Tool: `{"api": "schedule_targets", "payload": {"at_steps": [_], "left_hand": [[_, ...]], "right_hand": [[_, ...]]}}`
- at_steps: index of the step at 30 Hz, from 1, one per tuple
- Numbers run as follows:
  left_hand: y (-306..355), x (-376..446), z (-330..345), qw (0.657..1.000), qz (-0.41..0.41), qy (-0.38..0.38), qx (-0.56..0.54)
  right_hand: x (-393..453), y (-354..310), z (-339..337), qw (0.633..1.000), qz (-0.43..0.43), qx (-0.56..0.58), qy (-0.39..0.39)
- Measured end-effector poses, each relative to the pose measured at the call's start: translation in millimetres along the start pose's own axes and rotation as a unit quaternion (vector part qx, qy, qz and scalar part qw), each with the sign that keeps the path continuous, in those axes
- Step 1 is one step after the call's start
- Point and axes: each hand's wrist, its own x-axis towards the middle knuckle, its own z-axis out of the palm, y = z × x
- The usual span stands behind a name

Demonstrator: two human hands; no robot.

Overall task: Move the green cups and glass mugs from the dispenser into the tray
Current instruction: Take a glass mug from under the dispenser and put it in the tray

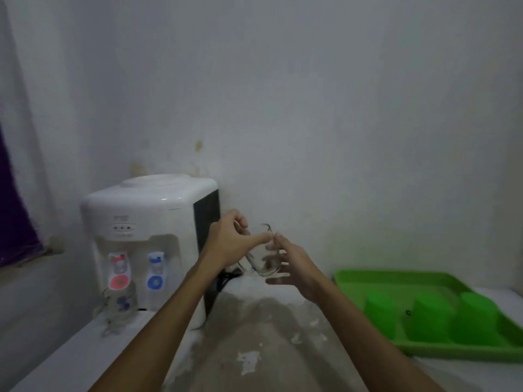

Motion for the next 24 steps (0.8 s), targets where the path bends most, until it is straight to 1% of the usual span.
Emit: {"api": "schedule_targets", "payload": {"at_steps": [2,4,6,8,9,12,16,20,24], "left_hand": [[18.1,4.9,26.5,0.999,0.012,0.001,-0.041],[34.3,6.7,53.8,0.997,0.019,0.002,-0.076],[50.9,6.8,82.2,0.994,0.029,-0.002,-0.103],[65.1,5.9,108.1,0.991,0.034,-0.023,-0.126],[69.3,5.9,117.5,0.990,0.031,-0.039,-0.133],[80.6,6.3,149.7,0.981,0.025,-0.103,-0.160],[88.9,5.7,181.1,0.970,0.018,-0.155,-0.187],[85.8,7.4,206.4,0.957,0.013,-0.207,-0.201],[71.8,8.7,228.7,0.952,0.012,-0.235,-0.196]], "right_hand": [[-9.0,-4.6,-21.7,0.991,0.047,0.126,0.003],[-16.8,-10.6,-39.9,0.967,0.077,0.242,0.007],[-23.0,-17.2,-60.5,0.938,0.075,0.338,0.017],[-29.5,-24.3,-82.9,0.918,0.063,0.389,0.051],[-32.2,-27.2,-91.6,0.917,0.063,0.388,0.071],[-41.0,-31.3,-124.0,0.931,0.064,0.340,0.120],[-44.1,-32.0,-157.9,0.945,0.049,0.260,0.191],[-39.8,-30.4,-186.5,0.949,0.000,0.130,0.288],[-26.2,-19.2,-210.4,0.938,-0.071,-0.021,0.338]]}}
